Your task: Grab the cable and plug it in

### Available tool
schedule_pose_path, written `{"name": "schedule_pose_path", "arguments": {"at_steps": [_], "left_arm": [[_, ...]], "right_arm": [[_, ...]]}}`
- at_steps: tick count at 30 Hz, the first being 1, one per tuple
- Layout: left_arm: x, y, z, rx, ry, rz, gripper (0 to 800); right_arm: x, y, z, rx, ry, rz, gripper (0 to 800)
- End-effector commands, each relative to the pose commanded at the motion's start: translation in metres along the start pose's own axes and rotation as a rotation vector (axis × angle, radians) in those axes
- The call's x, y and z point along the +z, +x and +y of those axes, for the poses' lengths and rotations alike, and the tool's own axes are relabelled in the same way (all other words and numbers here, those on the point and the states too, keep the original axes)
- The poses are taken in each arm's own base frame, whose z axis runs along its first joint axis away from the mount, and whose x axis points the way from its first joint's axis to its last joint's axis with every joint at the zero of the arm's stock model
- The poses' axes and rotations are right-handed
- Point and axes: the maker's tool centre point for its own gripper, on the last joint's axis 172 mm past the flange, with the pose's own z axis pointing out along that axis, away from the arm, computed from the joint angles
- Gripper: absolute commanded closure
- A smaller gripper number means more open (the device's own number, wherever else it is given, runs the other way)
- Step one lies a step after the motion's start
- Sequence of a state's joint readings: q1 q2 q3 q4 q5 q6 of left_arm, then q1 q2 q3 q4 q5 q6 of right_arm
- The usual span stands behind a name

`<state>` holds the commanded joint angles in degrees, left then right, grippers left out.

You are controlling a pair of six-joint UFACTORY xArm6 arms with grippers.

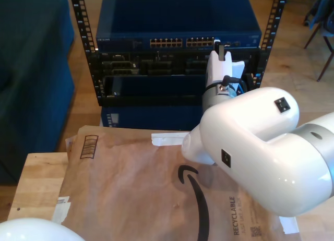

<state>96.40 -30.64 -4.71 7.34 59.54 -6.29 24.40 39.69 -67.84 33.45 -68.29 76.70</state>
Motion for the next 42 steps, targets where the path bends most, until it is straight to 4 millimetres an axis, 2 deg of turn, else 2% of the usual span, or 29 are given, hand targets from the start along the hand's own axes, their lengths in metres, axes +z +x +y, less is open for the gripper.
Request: {"name": "schedule_pose_path", "arguments": {"at_steps": [5, 6, 9, 11, 14, 19, 22, 25, 27, 30, 32, 33, 35, 37, 39, 41, 42], "left_arm": [[0.0, 0.0, 0.0, 0.0, 0.0, -0.002, 0], [0.0, 0.0, 0.0, 0.0, 0.0, -0.002, 0], [0.0, 0.0, 0.0, 0.0, 0.0, -0.002, 0], [0.0, 0.0, 0.0, 0.0, 0.0, -0.002, 0], [0.0, 0.0, 0.0, 0.0, 0.0, -0.002, 0], [0.0, 0.0, 0.0, 0.0, 0.0, 0.0, 0], [0.0, 0.0, 0.0, 0.0, 0.0, -0.002, 0], [0.0, 0.0, 0.0, 0.0, 0.0, -0.002, 0], [0.0, 0.0, 0.0, 0.0, 0.0, -0.002, 0], [0.0, 0.0, 0.0, 0.0, 0.0, -0.002, 0], [0.0, 0.0, 0.0, 0.0, 0.0, 0.0, 0], [0.0, 0.0, 0.0, 0.0, 0.0, -0.002, 0], [0.0, 0.0, 0.0, 0.0, 0.0, -0.002, 0], [0.0, 0.0, 0.0, 0.0, 0.0, -0.002, 0], [0.0, 0.0, 0.0, 0.0, 0.0, -0.002, 0], [0.0, 0.0, 0.0, 0.0, 0.0, -0.002, 0], [0.0, 0.0, 0.0, 0.0, 0.0, -0.002, 0]], "right_arm": [[0.006, 0.001, -0.009, 0.011, 0.019, 0.004, 800], [0.007, 0.003, -0.008, 0.011, 0.016, 0.008, 780], [0.005, 0.005, -0.007, 0.006, 0.011, 0.007, 616], [0.001, 0.005, -0.016, 0.01, 0.009, 0.003, 587], [-0.011, 0.01, -0.017, 0.004, -0.029, -0.004, 583], [-0.048, 0.025, -0.022, -0.012, -0.111, -0.022, 565], [-0.071, 0.025, -0.007, -0.02, -0.214, -0.058, 541], [-0.088, 0.027, 0.007, -0.015, -0.319, -0.087, 477], [-0.092, 0.026, 0.009, -0.007, -0.355, -0.101, 445], [-0.083, 0.025, -0.001, 0.025, -0.391, -0.112, 387], [-0.066, 0.052, -0.023, 0.062, -0.399, -0.081, 350], [-0.058, 0.071, -0.027, 0.073, -0.417, -0.062, 295], [-0.05, 0.097, -0.029, 0.079, -0.48, -0.056, 253], [-0.051, 0.124, -0.043, 0.08, -0.512, -0.047, 211], [-0.053, 0.151, -0.065, 0.065, -0.509, -0.034, 190], [-0.062, 0.168, -0.075, 0.033, -0.538, -0.039, 155], [-0.067, 0.182, -0.074, 0.019, -0.574, -0.032, 130]]}}
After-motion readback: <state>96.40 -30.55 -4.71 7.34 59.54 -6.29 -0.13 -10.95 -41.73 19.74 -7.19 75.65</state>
